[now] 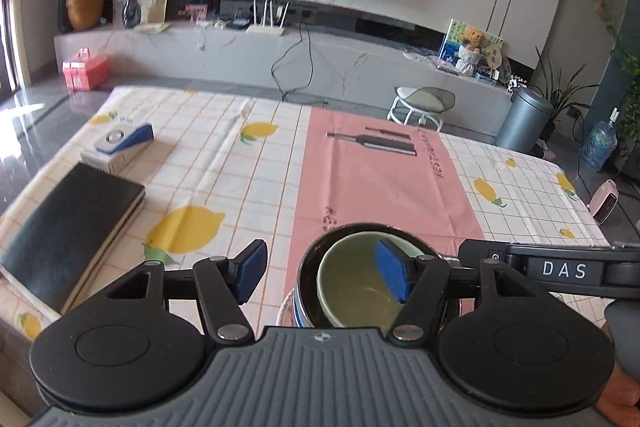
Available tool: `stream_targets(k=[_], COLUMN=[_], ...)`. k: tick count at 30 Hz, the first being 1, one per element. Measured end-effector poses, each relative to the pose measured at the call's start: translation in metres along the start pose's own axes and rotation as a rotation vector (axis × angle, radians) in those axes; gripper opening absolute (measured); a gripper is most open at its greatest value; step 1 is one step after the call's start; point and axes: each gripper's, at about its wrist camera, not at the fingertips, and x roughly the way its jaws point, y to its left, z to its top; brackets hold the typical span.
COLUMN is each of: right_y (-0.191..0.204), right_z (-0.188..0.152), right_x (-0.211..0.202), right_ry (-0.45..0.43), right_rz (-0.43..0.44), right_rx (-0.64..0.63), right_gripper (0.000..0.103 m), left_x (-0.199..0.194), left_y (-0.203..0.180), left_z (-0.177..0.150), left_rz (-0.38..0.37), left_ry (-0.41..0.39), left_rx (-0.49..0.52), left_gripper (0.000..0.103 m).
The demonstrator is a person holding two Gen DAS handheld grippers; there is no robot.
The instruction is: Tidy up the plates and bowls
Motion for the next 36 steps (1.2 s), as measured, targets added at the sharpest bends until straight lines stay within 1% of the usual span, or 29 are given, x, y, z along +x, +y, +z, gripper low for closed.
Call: stream_targets(k=[3, 6, 9, 12, 14, 19, 22, 25, 29, 34, 36], right_y=[0.005, 0.007, 0.006, 0.005, 0.003, -0.002, -0.003, -0.005, -0.008, -0.015, -0.014], right_z=[-0.003, -0.012, -0.022, -0.036, -0.045, -0.066, -0.078, -0.090, -0.101, -0.109, -0.110], right_x=[-0.025, -0.050, -0.069, -0.084, -0.091, -0.098, -0.098, -0.095, -0.085, -0.067, -0.063], right_ry=[-0.083, -0.147, -0.197, -0.236, -0.249, -0.220, -0.208, -0.202, -0.174, -0.092, -0.076], right_rz=[-0.019, -0.019, -0.026, -0.046, -0.056, -0.082, -0.102, -0.147, -0.176, -0.163, -0.166], right_rx=[-0.078, -0.122, -0.143, -0.160, -0.161, -0.134, -0.125, -0.132, -0.111, -0.060, -0.054], right_gripper=[0.075, 0.078, 0.079, 0.079, 0.079, 0.079, 0.081, 0.082, 0.082, 0.082, 0.082], left_x=[-0.020, -0.035, -0.044, -0.050, -0.053, -0.054, -0.049, -0.041, -0.025, -0.014, -0.014], left_y=[-0.011, -0.019, -0.023, -0.024, -0.024, -0.028, -0.026, -0.025, -0.027, -0.028, -0.029], left_z=[-0.002, -0.006, -0.010, -0.013, -0.015, -0.031, -0.043, -0.054, -0.066, -0.073, -0.075], left_rz=[-0.011, -0.045, -0.061, -0.088, -0.090, -0.028, -0.026, -0.017, 0.030, 0.021, 0.020], left_ry=[-0.071, -0.102, -0.110, -0.088, -0.075, -0.045, -0.016, 0.032, 0.097, 0.149, 0.158], left_rx=[0.076, 0.114, 0.111, 0.102, 0.105, 0.136, 0.125, 0.117, 0.122, 0.096, 0.092], left_gripper=[0.072, 0.072, 0.072, 0.072, 0.072, 0.072, 0.072, 0.072, 0.072, 0.072, 0.072])
